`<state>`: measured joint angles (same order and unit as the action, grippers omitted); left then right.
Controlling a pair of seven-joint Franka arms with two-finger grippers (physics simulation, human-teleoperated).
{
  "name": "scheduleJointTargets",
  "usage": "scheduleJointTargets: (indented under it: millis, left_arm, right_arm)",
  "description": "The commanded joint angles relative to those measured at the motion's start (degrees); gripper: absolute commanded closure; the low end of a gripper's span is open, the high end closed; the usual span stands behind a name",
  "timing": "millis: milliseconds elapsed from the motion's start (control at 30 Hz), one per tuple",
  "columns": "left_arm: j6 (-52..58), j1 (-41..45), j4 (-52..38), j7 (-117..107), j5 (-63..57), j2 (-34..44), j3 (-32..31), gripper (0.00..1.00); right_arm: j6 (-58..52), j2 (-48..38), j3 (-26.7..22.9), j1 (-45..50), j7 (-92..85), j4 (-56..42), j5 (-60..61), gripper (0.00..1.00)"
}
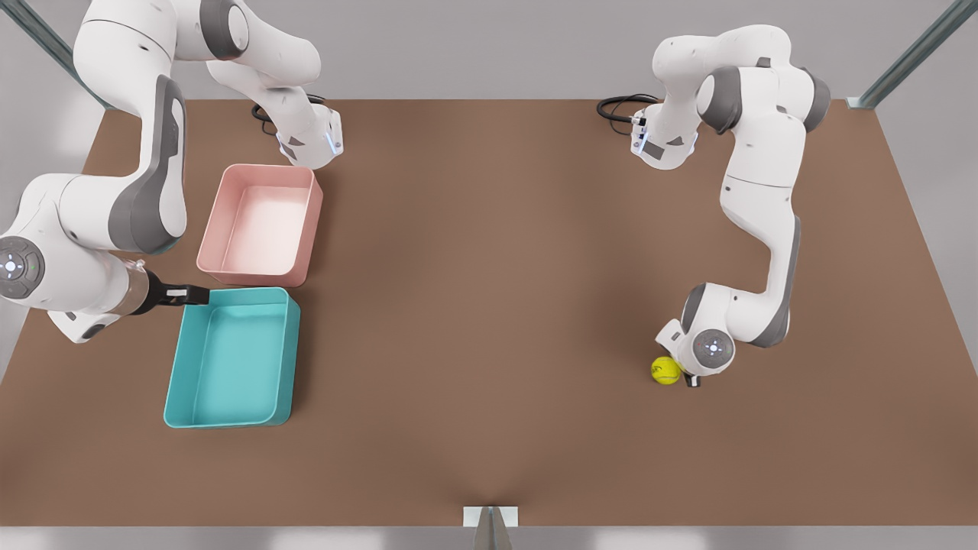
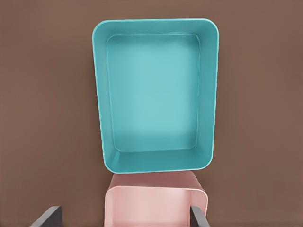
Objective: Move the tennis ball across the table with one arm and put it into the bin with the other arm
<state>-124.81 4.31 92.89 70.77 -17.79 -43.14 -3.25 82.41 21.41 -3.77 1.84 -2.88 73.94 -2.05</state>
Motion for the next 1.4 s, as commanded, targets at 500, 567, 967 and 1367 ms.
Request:
scheduleJointTargets:
  millis: [500,567,967,1367]
  left_arm:
    - [58.7,12.2,-37.4,-56.0,16.8,3.3,3.8,0.37]
    - [60.4,11.8,-38.0,-68.8,14.1,11.3,5.4,0.0]
    - [47.7,5.9,-11.1,-75.9,22.2,28.7,6.6,0.0]
    - [46.9,5.9,-10.4,-75.8,22.2,28.6,6.6,0.0]
  right_arm:
    - [-0.1,0.0,0.0,0.0,0.2,0.0,0.1,0.0]
    - [0.0,0.4,0.1,0.5,-0.3,-0.1,-0.1,0.0]
    - [27.6,16.7,0.1,11.0,15.5,-3.5,0.0,0.0]
    - [49.6,32.9,-0.2,11.6,14.6,-17.1,-0.4,0.0]
